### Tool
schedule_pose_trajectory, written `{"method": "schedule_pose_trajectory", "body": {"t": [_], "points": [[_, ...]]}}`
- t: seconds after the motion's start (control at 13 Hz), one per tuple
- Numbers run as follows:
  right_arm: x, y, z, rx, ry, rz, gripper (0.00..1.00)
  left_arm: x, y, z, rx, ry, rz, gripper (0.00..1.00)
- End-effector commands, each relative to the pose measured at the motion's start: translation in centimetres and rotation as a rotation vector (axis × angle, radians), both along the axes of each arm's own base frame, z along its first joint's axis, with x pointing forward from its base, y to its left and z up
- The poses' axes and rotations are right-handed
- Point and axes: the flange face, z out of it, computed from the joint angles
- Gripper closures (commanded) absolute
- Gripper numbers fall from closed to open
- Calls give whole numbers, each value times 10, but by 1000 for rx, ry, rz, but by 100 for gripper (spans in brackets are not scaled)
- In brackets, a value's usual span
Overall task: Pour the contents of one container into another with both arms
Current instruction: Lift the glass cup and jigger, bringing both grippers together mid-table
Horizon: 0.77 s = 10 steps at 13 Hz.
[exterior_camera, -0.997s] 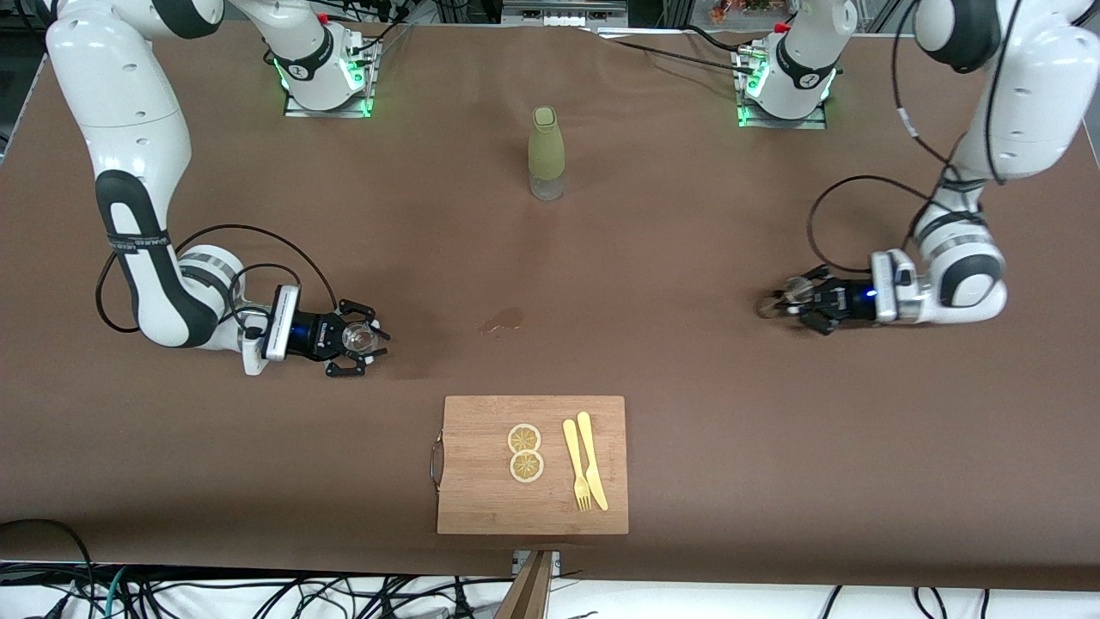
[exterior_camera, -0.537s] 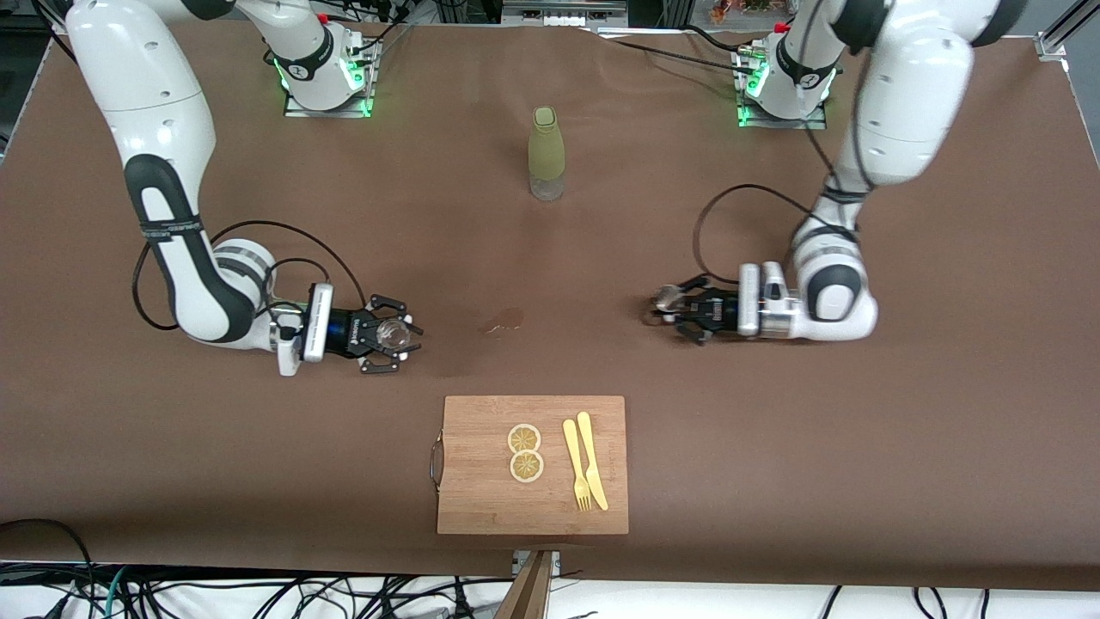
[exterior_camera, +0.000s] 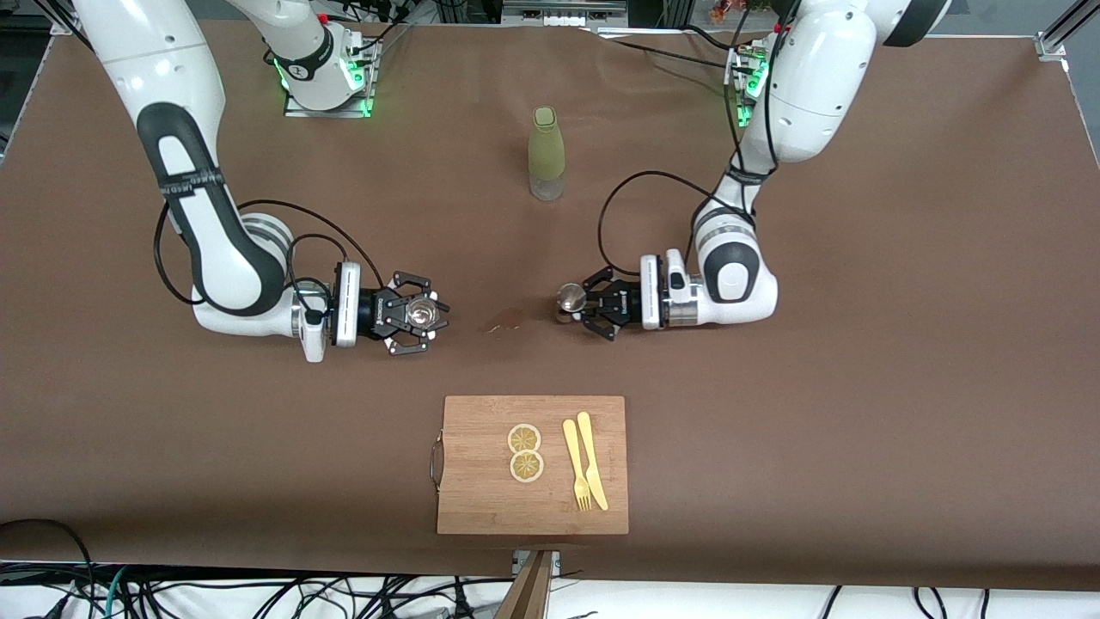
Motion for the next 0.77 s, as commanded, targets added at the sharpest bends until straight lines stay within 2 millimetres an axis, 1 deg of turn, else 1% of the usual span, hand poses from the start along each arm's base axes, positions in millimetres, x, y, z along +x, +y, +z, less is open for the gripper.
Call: {"method": "schedule_pose_trajectory", "body": {"t": [0.0,0.15,0.23,0.31,0.46,0.54,0.69], "points": [[-23,6,39,-71,18,27,73,15,-40,-17,-20,-13,10,100],[-35,12,56,-96,10,24,73,8,-62,-25,-39,9,25,100],[-40,19,66,-114,5,21,73,10,-66,-25,-30,8,38,100],[-45,23,74,-155,-11,29,73,7,-72,-25,-17,18,37,100],[-56,37,82,-206,-12,52,73,7,-82,-20,1,21,41,100],[-58,41,91,-215,-14,50,73,6,-84,-20,2,23,38,100],[-62,42,104,-291,-3,27,73,6,-85,-21,3,27,57,100]]}}
